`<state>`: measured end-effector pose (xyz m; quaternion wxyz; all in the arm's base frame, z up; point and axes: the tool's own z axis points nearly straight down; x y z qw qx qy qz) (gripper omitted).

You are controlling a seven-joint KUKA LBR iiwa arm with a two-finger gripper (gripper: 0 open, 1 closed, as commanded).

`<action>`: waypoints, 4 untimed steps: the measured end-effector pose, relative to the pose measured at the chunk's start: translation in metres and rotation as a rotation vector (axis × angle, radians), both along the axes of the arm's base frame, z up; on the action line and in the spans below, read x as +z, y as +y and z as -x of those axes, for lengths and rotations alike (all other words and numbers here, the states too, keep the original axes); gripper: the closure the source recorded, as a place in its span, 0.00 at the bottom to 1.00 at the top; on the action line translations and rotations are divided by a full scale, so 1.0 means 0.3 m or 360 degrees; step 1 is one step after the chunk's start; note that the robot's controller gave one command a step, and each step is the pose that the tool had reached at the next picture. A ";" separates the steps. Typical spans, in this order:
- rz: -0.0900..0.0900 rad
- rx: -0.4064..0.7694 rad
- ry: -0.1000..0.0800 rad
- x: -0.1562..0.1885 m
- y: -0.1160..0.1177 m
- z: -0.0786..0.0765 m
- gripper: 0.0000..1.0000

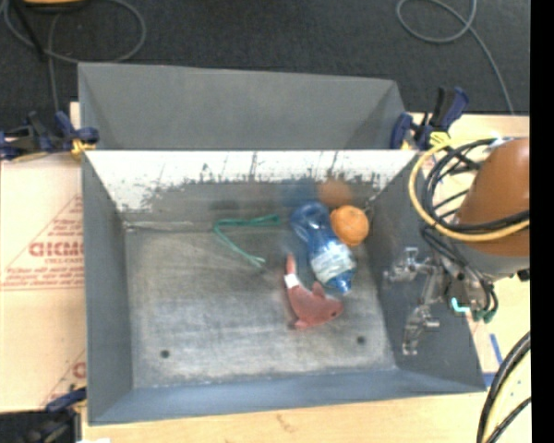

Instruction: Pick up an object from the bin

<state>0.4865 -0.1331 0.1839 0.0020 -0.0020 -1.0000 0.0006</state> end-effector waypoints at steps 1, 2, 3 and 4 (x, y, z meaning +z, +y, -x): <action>0.0003 0.0005 -0.0011 0.011 0.001 -0.006 0.00; 0.0004 0.0028 -0.0021 -0.190 0.155 -0.030 0.00; -0.0001 0.0362 -0.0004 -0.202 0.200 -0.162 0.00; -0.0001 0.0667 -0.0010 -0.371 0.297 -0.036 1.00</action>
Offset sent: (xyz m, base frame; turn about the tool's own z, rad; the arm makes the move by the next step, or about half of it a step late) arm 0.0119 0.0917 -0.1139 -0.0358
